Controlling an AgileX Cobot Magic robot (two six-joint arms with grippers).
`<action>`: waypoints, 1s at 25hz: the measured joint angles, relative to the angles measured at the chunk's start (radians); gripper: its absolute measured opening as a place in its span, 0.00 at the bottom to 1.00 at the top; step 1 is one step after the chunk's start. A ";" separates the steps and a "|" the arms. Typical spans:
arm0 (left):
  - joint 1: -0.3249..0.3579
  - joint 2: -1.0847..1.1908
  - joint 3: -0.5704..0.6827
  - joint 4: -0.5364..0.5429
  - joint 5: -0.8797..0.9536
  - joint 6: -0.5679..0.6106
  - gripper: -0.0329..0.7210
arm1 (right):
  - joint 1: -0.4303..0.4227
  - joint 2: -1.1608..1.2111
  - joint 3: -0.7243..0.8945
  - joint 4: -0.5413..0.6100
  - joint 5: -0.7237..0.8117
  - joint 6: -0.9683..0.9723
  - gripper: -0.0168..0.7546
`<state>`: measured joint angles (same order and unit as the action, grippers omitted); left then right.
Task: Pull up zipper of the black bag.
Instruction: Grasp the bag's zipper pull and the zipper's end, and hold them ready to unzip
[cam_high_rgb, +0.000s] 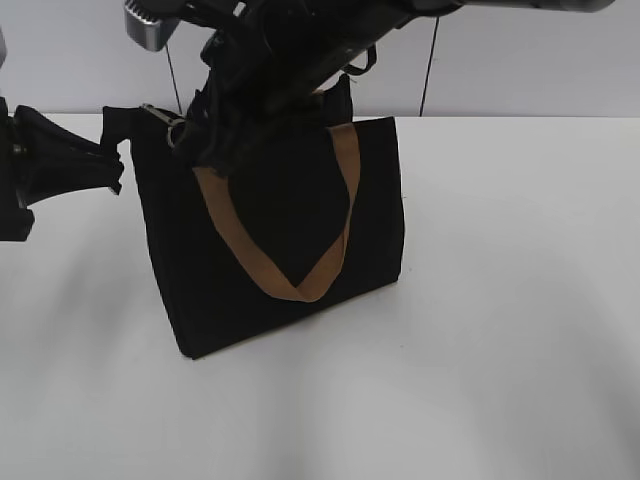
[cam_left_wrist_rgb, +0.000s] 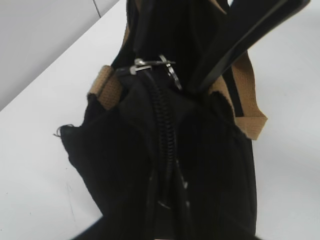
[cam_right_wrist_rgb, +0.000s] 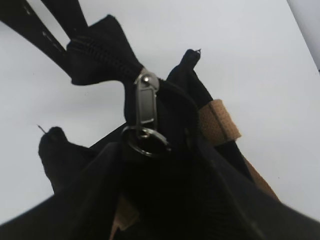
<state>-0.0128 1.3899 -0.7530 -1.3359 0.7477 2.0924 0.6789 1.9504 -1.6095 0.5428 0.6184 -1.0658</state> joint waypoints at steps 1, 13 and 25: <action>0.000 0.000 0.000 0.000 0.000 0.000 0.08 | 0.000 0.004 0.000 0.000 -0.005 -0.007 0.49; 0.000 0.000 0.000 0.000 0.000 0.000 0.08 | 0.004 0.009 0.000 0.003 -0.038 -0.029 0.48; 0.000 0.000 0.000 0.000 -0.005 0.000 0.08 | 0.034 0.009 0.000 0.003 0.005 -0.007 0.15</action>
<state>-0.0128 1.3899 -0.7530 -1.3359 0.7426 2.0924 0.7133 1.9596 -1.6095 0.5456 0.6238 -1.0723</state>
